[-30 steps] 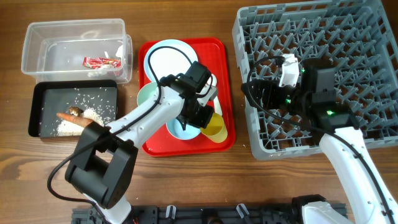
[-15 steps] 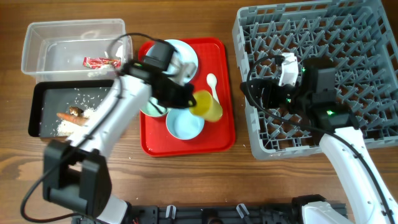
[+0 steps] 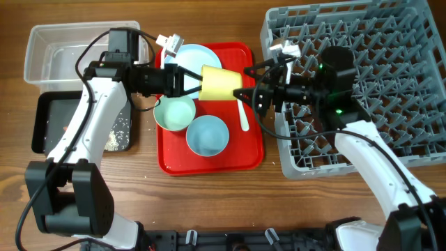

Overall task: Sort waste into correct bins and load items into the dishwasher rack
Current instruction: 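Lift the yellow cup and hand it to the right gripper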

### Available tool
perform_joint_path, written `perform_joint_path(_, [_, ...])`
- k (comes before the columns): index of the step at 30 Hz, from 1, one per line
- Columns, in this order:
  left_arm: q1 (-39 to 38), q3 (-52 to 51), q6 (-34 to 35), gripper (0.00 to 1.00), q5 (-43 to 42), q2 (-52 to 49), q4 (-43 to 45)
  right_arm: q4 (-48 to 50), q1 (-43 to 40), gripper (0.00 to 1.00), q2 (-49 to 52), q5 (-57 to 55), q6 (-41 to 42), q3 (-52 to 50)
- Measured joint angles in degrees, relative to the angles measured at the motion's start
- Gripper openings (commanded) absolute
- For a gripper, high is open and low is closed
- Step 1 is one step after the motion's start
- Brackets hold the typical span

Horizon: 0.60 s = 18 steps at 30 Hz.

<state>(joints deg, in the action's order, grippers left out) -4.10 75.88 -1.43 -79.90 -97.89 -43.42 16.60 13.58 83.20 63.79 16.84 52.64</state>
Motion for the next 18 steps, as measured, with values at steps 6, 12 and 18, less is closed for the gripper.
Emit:
perform_joint_path(6, [0.0, 0.0, 0.0, 0.04, -4.5, 0.0, 0.0, 3.8, 0.2, 1.00, 0.3, 4.8, 2.3, 0.0])
perform_joint_path(12, [-0.6, 0.0, 0.0, 0.04, -5.5, 0.0, 0.0, 9.3, 2.8, 0.84, 0.3, 6.6, 4.3, 0.0])
perform_joint_path(18, [-1.2, 0.0, 0.0, 0.04, -6.3, 0.0, 0.0, 10.8, 3.5, 0.61, 0.4, 6.4, 6.4, 0.0])
